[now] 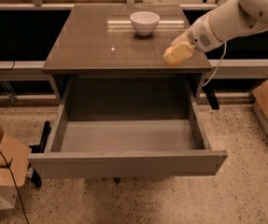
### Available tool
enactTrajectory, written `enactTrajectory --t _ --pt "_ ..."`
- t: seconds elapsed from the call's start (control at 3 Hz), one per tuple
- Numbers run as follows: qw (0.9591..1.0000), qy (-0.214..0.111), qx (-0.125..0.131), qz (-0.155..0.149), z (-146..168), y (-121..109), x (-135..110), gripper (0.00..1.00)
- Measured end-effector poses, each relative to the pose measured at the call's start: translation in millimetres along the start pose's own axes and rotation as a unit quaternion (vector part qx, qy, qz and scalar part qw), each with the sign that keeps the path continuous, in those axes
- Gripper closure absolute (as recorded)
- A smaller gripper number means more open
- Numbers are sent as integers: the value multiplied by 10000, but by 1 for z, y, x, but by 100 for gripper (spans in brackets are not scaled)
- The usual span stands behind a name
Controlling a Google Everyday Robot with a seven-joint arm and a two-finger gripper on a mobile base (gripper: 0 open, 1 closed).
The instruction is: Pick orange from top drawer and place on counter
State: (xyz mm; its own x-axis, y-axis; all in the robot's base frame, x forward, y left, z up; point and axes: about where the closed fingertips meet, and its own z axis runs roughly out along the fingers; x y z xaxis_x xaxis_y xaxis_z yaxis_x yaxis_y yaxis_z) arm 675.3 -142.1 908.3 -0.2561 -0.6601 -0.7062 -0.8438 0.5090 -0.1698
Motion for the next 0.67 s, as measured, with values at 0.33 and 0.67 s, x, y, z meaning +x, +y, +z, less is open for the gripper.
enactTrajectory --t 0.33,0.67 --pt "10000 -4 7 1 -1 -1 0 100" --pt "9996 -199 163 71 12 -6 -6 100"
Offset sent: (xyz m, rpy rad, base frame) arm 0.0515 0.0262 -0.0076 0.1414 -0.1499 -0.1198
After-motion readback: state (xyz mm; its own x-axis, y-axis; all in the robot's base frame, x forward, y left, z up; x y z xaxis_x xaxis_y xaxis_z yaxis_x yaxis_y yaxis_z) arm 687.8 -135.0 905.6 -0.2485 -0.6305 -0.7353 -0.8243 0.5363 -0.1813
